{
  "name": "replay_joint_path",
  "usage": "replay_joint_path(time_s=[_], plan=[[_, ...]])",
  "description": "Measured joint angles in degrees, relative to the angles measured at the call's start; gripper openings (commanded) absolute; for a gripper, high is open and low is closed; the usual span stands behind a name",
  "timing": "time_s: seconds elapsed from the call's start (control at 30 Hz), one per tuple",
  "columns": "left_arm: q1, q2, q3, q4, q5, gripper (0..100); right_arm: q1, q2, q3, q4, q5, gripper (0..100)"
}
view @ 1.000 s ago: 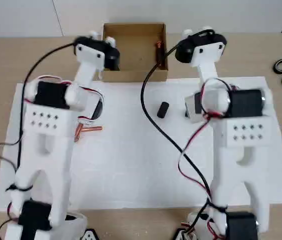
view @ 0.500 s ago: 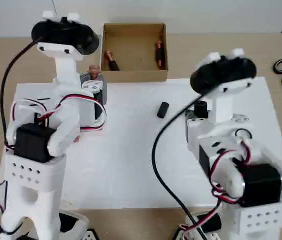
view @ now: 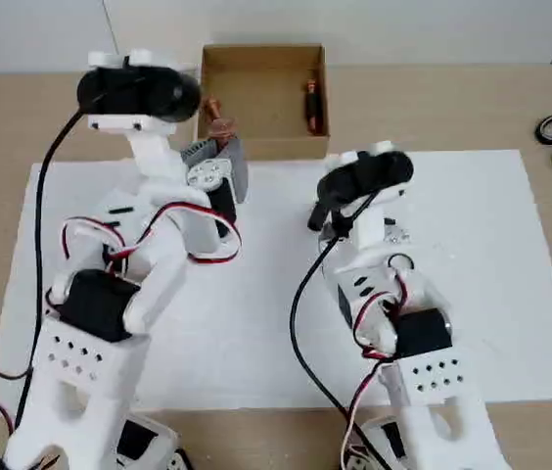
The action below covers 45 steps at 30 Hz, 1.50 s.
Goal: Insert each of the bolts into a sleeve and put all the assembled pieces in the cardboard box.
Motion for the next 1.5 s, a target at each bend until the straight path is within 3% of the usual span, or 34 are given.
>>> replay_joint_path(time_s=[0.23,0.47,1.0,1.27,1.5], plan=[[0.0,-5.7,10.4,-10.5,2.1,1,-8.6,0.0,10.3,-13.5,0.1,0.4],[0.4,-9.8,21.9,-17.2,2.1,1,-13.0,0.0,11.9,-16.4,-0.2,0.4],[2.8,-14.3,30.0,-19.1,6.0,1,-17.1,-0.4,12.5,-16.4,-1.3,0.4],[2.8,-15.2,34.3,-26.6,6.0,1,-17.7,-0.4,12.5,-16.4,-1.4,0.4],[2.7,-15.4,34.1,-24.4,4.0,1,-17.7,-0.4,12.7,-16.4,-1.4,0.4]])
